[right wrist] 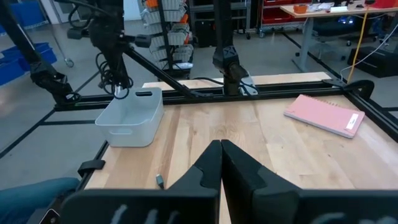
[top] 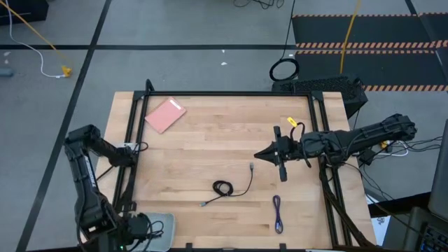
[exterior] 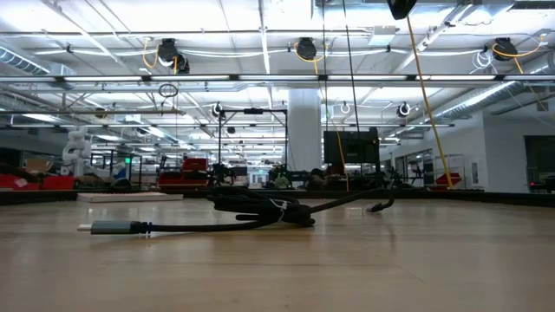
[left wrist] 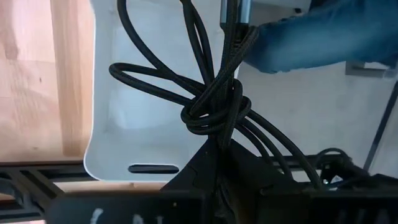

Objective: Pick and place USB-C Cables
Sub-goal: Put the left black charger cable into the white bin

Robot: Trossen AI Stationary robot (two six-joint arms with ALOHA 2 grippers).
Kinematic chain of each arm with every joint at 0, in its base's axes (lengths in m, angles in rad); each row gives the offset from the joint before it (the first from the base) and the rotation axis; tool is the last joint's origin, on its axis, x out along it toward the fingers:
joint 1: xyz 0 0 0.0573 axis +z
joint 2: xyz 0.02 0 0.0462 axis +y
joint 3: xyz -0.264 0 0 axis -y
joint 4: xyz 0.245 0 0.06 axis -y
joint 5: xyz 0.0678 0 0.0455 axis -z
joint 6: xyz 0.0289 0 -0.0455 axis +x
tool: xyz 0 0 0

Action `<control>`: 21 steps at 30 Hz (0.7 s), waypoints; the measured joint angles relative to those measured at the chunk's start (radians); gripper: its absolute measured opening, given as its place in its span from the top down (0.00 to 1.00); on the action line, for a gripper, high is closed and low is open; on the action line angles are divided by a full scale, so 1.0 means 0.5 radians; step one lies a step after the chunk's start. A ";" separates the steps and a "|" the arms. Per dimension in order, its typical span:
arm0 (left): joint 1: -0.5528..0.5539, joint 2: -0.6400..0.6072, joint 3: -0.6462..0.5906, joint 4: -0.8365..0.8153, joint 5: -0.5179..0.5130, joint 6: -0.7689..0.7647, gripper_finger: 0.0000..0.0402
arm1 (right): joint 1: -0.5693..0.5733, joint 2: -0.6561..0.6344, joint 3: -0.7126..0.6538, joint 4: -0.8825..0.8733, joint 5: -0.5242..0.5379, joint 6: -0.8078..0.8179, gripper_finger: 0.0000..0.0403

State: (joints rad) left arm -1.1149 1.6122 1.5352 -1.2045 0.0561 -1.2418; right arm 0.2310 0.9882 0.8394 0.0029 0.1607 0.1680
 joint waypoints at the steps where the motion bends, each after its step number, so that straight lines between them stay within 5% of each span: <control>1: 0.002 0.009 0.000 -0.006 -0.004 0.009 0.94 | 0.000 0.000 0.000 0.001 0.000 0.000 1.00; 21: 0.030 0.221 -0.001 -0.202 -0.134 0.579 0.94 | 0.000 0.000 -0.001 -0.045 -0.001 -0.009 1.00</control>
State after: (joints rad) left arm -1.1000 1.7227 1.5349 -1.3056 -0.0111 -0.9524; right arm 0.2310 0.9882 0.8391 -0.0198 0.1604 0.1635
